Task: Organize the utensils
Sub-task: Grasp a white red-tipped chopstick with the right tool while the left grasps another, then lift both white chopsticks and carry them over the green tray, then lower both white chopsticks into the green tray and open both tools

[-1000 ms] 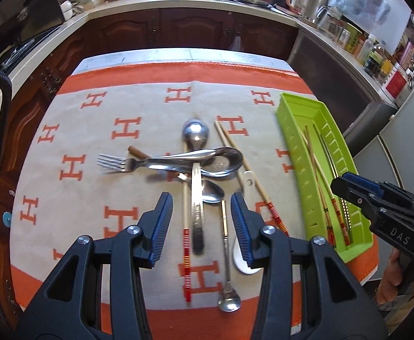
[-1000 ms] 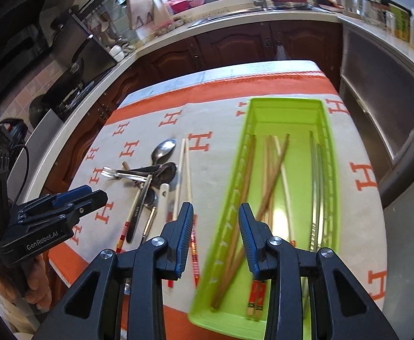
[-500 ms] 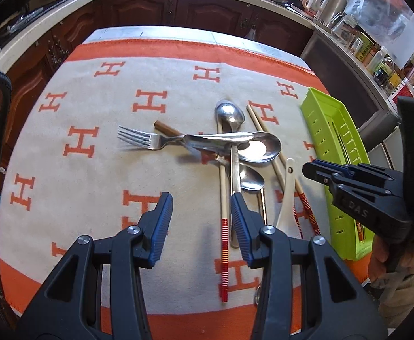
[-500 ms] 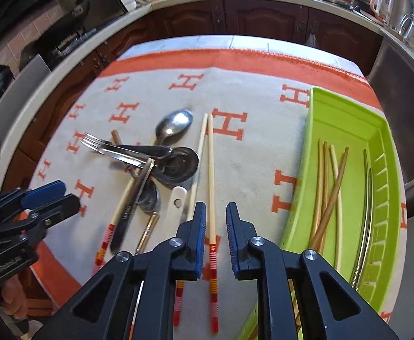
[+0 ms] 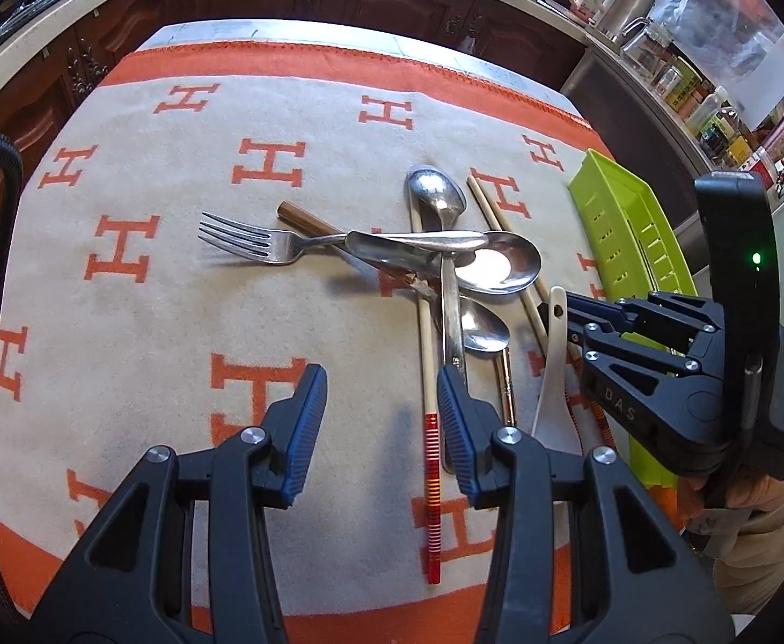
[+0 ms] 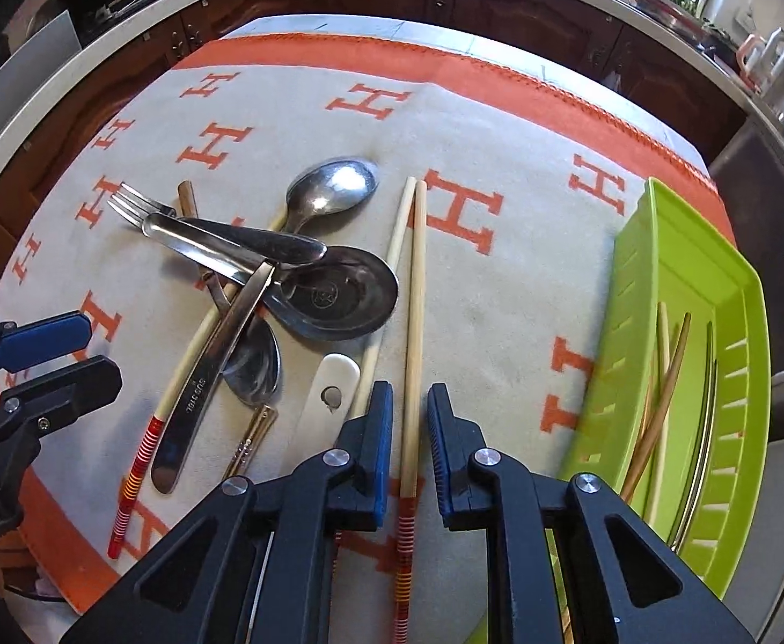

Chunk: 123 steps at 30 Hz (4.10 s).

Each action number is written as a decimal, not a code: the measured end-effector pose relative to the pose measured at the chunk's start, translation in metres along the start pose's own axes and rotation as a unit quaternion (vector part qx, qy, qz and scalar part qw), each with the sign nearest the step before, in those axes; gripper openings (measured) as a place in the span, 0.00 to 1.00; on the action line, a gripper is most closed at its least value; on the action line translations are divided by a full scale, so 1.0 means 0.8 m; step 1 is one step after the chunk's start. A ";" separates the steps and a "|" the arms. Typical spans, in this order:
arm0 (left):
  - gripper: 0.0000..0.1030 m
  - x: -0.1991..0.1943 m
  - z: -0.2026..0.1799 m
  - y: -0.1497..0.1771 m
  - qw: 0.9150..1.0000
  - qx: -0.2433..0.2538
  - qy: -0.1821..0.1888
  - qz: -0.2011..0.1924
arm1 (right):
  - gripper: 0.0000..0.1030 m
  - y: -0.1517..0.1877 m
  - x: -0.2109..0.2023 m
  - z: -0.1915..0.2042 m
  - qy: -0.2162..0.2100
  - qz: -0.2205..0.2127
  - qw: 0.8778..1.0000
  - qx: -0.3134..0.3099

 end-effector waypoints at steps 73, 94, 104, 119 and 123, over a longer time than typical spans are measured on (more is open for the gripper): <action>0.03 -0.096 -0.191 -0.031 0.990 0.125 0.034 -0.062 | 0.05 0.098 -0.224 -0.180 -0.136 -0.187 0.941 0.246; 0.03 0.039 -0.317 -0.051 0.989 0.122 0.077 -0.015 | 0.05 0.181 -0.336 -0.251 -0.062 -0.222 0.942 0.246; 0.04 0.041 -0.295 -0.042 0.990 0.121 0.066 -0.006 | 0.05 0.161 -0.311 -0.232 -0.030 -0.196 0.958 0.205; 0.04 0.021 -0.232 -0.045 0.995 0.077 0.058 -0.012 | 0.17 0.075 -0.198 -0.203 -0.005 -0.181 0.968 0.173; 0.04 0.019 -0.221 -0.046 0.996 0.071 0.055 -0.015 | 0.58 0.081 -0.185 -0.189 -0.023 -0.188 0.967 0.172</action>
Point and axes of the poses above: each gripper's, at about its wrist camera, not at the fingertips, and x roughly the way its jaws point, z to its left, y to its underside, the point moved 9 cm from there along x, roughly the way its jaws point, and after that the axes turned 2 degrees about z, right-handed, at the moved point
